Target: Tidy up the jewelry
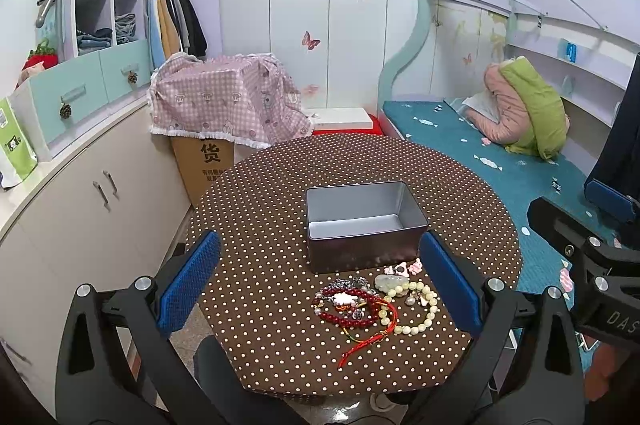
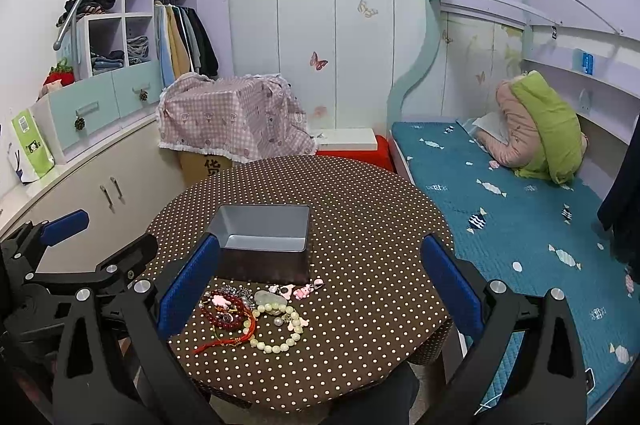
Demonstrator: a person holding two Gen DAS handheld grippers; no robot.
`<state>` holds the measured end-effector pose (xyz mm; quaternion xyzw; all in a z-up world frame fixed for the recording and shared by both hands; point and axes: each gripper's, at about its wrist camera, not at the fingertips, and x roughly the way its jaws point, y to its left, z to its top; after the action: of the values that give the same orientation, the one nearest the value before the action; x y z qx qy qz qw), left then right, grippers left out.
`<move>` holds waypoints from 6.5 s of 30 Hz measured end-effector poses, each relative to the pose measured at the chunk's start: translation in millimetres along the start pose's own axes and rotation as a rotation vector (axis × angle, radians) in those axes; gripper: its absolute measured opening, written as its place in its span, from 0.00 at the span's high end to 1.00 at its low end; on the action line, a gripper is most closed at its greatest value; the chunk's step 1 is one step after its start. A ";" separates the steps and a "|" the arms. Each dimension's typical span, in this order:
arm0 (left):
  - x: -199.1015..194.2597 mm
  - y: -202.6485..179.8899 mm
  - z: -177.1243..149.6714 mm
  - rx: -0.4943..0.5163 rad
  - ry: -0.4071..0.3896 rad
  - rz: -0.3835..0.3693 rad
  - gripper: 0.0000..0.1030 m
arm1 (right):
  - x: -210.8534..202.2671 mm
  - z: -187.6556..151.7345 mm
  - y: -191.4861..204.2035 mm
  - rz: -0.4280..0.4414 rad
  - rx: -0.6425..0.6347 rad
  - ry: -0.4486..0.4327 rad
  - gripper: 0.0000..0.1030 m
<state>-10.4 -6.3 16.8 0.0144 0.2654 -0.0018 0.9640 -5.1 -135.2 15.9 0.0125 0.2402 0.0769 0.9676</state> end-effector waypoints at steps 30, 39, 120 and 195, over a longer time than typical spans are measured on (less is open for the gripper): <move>55.4 9.8 -35.5 0.005 0.163 0.010 0.04 | 48.6 -34.5 -12.5 0.002 0.045 0.198 0.06; 94.3 14.1 -65.5 -0.018 0.293 0.008 0.04 | 90.7 -67.3 -13.9 0.021 0.066 0.381 0.08; 140.9 87.1 17.7 -0.176 0.405 -0.353 0.92 | 96.4 13.7 -30.4 0.203 0.045 0.200 0.92; 140.6 89.1 -30.1 -0.036 0.359 -0.141 0.13 | 114.3 -34.3 25.7 0.188 -0.024 0.411 0.41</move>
<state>95.9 84.2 -78.6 -0.0214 0.4336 -0.0620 0.8987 75.0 -92.6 -65.8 0.0075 0.4290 0.1703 0.8871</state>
